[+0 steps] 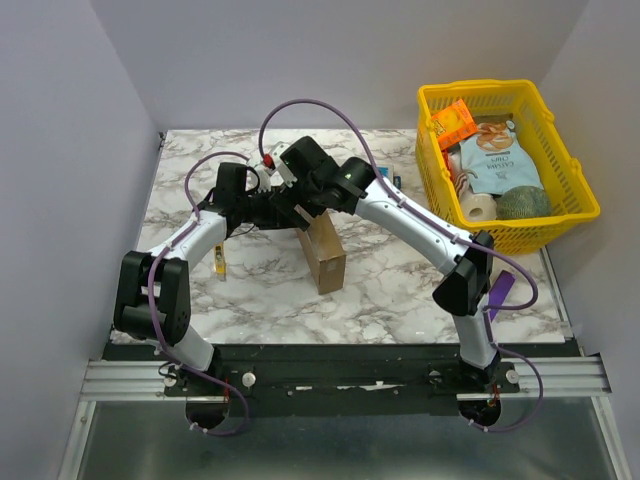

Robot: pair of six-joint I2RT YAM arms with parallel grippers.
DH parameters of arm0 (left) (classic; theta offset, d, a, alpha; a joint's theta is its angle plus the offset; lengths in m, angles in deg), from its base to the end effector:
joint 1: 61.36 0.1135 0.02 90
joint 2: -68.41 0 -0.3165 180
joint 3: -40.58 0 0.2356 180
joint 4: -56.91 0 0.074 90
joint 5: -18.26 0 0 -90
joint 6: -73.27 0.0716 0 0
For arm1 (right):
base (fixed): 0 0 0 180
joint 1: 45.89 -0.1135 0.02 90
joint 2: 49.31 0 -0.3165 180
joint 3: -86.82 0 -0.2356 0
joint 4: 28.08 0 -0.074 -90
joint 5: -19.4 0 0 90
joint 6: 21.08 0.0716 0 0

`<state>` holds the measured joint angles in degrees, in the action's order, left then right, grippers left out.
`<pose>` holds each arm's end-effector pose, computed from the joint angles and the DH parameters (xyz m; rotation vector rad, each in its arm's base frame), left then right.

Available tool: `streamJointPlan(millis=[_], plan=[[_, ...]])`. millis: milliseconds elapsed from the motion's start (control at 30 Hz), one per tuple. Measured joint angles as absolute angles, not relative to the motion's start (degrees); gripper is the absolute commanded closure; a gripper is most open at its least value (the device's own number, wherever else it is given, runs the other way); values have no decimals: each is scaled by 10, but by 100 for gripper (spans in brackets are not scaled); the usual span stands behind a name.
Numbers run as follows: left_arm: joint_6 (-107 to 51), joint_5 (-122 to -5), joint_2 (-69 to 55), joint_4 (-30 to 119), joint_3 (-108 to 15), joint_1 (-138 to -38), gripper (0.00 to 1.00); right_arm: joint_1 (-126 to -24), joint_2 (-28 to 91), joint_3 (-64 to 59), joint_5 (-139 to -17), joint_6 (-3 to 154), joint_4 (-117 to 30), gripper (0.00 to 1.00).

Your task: Unpack the express box

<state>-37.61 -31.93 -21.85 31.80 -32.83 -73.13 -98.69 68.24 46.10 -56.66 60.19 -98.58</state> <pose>0.3263 -0.1148 0.2755 0.1875 2.3251 -1.0887 0.3038 0.3718 0.3734 -1.1269 2.1077 0.0664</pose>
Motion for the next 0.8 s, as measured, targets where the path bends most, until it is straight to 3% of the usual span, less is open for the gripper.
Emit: streamJointPlan(millis=[167,600,800], plan=[[-376,-322,-218,318,-327,-731,62,-983,692,463,-567,644,-994,1],[-376,-323,-220,317,-319,-731,62,-951,710,473,-649,679,-1015,28],[-376,-323,-237,316,-327,-731,62,-929,709,478,-718,690,-1017,36]])
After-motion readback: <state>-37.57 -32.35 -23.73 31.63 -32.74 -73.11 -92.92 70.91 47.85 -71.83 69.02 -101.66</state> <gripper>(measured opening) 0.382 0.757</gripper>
